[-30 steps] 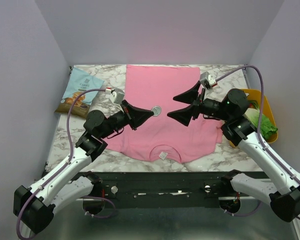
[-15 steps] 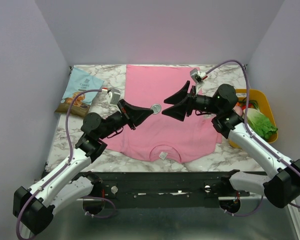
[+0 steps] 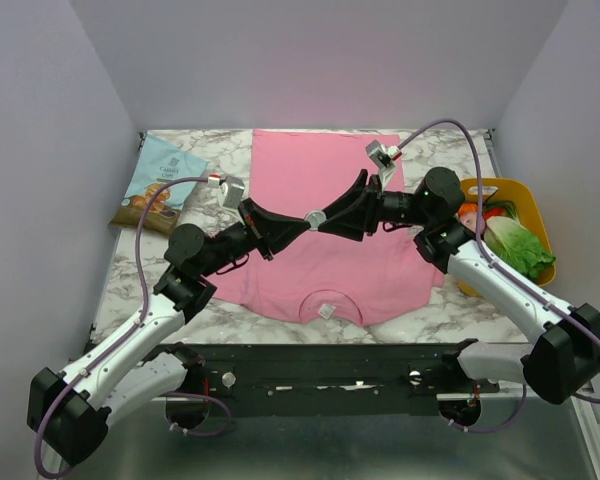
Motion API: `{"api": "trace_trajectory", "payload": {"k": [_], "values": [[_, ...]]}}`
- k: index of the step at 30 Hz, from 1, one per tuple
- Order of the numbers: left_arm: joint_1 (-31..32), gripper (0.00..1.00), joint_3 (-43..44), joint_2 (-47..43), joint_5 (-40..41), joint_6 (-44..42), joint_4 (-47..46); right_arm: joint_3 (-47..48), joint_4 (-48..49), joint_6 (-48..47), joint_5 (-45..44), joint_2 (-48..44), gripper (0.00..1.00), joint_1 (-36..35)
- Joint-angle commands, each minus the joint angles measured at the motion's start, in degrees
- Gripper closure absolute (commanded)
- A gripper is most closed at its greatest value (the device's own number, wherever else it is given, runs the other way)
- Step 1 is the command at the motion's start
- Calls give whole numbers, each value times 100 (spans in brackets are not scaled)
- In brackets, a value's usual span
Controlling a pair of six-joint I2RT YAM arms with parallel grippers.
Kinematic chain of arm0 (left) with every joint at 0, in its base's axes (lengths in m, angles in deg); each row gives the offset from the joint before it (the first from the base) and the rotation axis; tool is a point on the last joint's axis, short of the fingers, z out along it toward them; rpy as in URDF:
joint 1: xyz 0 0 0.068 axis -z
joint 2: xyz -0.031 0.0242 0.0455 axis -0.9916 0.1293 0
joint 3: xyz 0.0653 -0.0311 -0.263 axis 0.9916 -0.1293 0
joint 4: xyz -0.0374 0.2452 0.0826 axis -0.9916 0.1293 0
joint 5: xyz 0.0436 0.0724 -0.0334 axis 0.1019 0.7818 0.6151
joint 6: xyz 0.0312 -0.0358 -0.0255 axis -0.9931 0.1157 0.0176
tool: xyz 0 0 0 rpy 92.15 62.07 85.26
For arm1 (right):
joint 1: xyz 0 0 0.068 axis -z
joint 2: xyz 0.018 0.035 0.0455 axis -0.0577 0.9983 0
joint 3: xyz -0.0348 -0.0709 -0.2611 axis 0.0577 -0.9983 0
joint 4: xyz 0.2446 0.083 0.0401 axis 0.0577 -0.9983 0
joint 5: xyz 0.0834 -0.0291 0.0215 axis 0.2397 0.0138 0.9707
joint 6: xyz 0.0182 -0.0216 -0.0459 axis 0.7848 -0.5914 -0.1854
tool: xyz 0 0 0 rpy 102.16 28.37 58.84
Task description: Pin the brooch onto the clothing
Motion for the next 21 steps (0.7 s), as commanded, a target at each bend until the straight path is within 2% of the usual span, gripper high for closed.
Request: {"api": "trace_trajectory", "payload": {"k": [1, 10, 13, 21], "values": [[50, 100, 54, 32, -154, 29, -179, 109, 375, 203, 263, 133, 50, -46], [59, 100, 151, 76, -277, -41, -65, 83, 639, 308, 395, 195, 63, -54], [59, 100, 194, 129, -356, -50, -47, 109, 630, 282, 430, 221, 72, -54], [68, 100, 353, 217, -427, -102, 49, 294, 77, -96, 632, 230, 89, -54]]}}
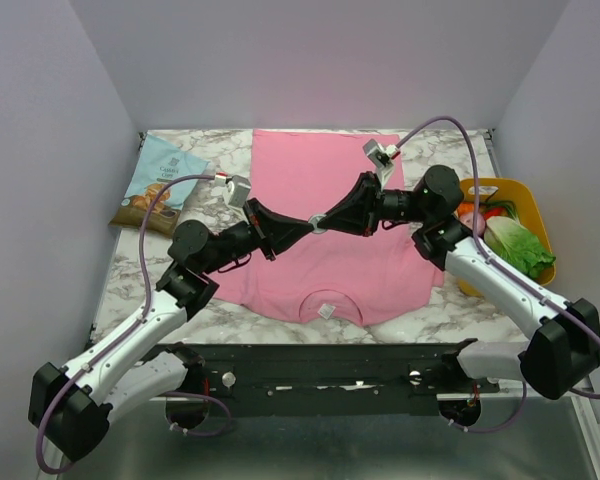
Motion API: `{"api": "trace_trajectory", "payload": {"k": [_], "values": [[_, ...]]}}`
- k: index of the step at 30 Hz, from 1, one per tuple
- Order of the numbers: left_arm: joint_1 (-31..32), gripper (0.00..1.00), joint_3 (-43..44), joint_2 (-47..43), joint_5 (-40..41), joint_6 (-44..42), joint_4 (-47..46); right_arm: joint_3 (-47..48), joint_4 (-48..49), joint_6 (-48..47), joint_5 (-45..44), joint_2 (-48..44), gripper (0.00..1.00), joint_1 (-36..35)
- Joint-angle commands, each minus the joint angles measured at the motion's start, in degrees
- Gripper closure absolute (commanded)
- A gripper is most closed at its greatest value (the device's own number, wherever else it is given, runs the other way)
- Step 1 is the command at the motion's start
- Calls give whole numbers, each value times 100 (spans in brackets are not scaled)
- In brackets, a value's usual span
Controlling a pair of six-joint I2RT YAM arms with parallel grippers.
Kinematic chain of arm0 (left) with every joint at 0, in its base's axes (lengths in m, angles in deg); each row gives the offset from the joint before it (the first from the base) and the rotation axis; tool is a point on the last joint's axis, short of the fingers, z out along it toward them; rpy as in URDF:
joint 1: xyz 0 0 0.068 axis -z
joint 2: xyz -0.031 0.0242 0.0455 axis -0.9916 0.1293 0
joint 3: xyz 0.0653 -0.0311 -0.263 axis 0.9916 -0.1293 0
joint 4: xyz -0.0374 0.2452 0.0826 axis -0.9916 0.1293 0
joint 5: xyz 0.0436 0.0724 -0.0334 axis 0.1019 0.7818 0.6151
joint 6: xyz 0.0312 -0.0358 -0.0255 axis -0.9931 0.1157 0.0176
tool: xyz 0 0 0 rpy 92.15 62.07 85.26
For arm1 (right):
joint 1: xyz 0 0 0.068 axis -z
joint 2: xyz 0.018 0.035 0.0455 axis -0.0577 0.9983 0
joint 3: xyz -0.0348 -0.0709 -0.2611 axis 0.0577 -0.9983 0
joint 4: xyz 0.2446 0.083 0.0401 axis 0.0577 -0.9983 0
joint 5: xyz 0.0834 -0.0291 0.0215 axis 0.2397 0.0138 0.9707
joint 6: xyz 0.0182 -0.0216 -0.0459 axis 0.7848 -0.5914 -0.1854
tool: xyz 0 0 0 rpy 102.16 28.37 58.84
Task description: Pin the brooch onto the clothing
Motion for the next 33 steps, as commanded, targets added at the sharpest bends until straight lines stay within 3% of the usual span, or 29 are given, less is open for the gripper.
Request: {"api": "trace_trajectory", "payload": {"k": [1, 5, 13, 16, 17, 20, 21, 24, 27, 33], "values": [[37, 100, 320, 72, -219, -105, 12, 335, -387, -338, 272, 48, 90, -59], [81, 100, 557, 143, -237, -254, 319, 651, -1456, -987, 219, 145, 99, -68], [309, 100, 944, 424, -281, -509, 663, 1030, -2742, -1815, -317, 321, 99, -164], [354, 100, 988, 485, -281, -544, 671, 1144, -3112, -2070, -308, 409, 84, -208], [362, 100, 988, 486, -263, -553, 689, 1145, -3199, -2184, -308, 400, 71, -226], [354, 100, 953, 451, -140, -632, 777, 1031, -3209, -2395, -220, 199, 50, -226], [354, 100, 936, 433, -79, -650, 777, 1004, -3218, -2448, -238, 102, 34, -226], [354, 100, 857, 371, 80, -711, 865, 864, -3192, -2580, -430, -284, 13, -226], [362, 100, 865, 362, 203, -808, 1023, 679, -3130, -2615, -685, -740, 5, -208], [362, 100, 795, 249, 396, -931, 1164, 354, -2937, -2642, -1239, -1454, 0, -191]]}}
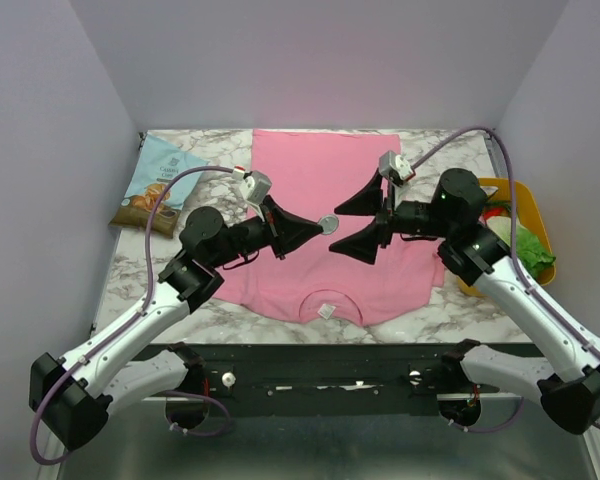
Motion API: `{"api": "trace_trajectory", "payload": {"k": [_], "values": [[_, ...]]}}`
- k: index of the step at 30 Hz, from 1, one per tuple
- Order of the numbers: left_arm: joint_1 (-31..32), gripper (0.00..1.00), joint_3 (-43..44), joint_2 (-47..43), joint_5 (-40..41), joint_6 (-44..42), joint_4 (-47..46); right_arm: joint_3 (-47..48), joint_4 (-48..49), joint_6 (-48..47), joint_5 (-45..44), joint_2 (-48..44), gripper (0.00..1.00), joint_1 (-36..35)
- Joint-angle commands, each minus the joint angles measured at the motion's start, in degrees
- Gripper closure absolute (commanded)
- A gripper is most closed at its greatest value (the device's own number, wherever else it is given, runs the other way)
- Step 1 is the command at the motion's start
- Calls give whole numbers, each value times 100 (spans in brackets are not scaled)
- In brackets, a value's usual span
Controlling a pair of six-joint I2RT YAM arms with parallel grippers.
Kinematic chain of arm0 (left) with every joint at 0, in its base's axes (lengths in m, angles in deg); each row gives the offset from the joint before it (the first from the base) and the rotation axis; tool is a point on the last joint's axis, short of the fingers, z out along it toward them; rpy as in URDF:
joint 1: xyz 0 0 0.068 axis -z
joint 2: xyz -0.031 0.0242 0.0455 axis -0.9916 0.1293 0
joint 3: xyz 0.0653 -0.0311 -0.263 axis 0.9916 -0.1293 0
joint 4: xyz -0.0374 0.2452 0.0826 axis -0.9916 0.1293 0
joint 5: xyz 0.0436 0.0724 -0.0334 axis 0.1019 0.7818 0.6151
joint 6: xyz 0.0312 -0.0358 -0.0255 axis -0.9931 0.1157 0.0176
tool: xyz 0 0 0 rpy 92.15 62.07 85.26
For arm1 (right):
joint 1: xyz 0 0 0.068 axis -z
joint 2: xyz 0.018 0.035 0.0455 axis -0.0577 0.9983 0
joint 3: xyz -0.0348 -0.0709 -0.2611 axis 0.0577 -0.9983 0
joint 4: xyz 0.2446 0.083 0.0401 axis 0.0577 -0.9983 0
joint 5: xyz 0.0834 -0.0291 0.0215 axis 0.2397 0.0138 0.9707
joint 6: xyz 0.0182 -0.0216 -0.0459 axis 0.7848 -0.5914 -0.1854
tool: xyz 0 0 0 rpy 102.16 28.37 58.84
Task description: Pin the brooch onto the clothing
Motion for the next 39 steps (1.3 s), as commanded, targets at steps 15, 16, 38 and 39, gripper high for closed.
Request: {"api": "trace_trajectory", "payload": {"k": [15, 16, 38, 39], "values": [[-14, 100, -179, -247, -91, 170, -768, -298, 657, 508, -439, 25, 9, -33], [-14, 100, -179, -264, -117, 179, -786, -298, 683, 535, -386, 43, 9, -33], [57, 100, 399, -669, 2385, -902, 1689, -694, 1071, 570, -790, -318, 43, 72], [65, 100, 462, -651, 2822, -911, 1849, -677, 1053, 579, -825, -309, 41, 72]]}}
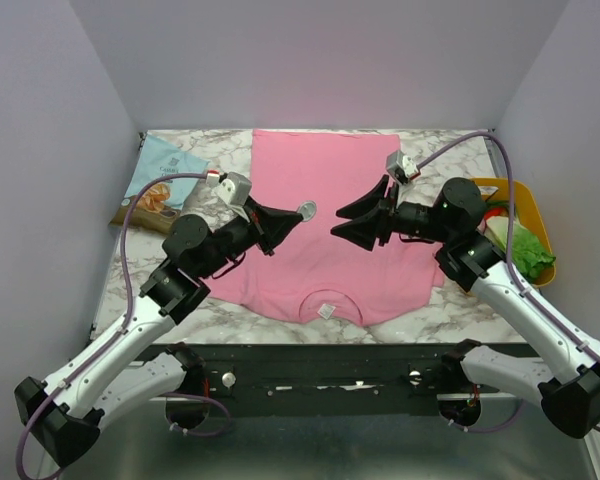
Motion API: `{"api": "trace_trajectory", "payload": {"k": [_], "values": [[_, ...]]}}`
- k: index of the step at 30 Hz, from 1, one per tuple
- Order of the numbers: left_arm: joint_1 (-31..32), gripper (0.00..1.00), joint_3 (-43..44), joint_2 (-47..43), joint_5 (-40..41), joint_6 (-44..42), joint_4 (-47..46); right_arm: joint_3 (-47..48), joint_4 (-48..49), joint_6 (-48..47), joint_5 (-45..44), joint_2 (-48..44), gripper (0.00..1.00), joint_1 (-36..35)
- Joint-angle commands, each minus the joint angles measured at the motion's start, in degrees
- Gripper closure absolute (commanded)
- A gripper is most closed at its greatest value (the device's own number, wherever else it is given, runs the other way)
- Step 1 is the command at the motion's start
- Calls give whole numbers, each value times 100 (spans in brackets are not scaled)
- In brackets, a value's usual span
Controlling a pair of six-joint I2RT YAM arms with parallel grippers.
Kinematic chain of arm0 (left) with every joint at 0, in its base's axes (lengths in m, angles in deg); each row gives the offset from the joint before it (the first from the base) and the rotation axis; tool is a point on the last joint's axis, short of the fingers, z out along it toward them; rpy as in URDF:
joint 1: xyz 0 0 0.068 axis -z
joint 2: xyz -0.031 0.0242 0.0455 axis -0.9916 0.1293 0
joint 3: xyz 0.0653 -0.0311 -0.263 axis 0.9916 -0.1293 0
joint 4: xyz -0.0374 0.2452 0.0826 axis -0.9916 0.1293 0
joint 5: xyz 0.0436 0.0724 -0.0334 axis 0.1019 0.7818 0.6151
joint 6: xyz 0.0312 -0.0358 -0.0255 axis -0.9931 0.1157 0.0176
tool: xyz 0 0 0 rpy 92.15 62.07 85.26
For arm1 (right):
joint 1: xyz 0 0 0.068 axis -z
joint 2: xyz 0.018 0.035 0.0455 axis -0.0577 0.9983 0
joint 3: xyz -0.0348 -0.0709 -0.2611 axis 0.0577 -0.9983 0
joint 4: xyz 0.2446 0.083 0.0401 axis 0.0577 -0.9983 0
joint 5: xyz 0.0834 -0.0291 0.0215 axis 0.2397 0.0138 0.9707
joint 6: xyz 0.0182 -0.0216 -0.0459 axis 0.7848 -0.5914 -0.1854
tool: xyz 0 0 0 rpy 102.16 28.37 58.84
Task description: Pin the brooch onto the clothing
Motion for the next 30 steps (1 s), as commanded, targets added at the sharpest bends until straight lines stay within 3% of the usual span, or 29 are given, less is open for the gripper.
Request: {"api": "trace_trajectory", "payload": {"k": [1, 8, 14, 21, 30], "values": [[61, 100, 537, 122, 1801, -334, 1354, -49, 96, -29, -329, -27, 41, 29], [79, 100, 1371, 694, 3384, -615, 2891, -5, -27, -29, -470, 158, 23, 29], [184, 100, 1750, 1195, 4350, -1150, 3517, 100, -308, -73, -602, 316, 13, 29], [272, 100, 1952, 1310, 4554, -1406, 3641, 153, -423, -90, -672, 343, 0, 29], [272, 100, 2285, 1669, 4404, -1371, 3878, 127, -555, -117, -847, 307, 0, 29]]}}
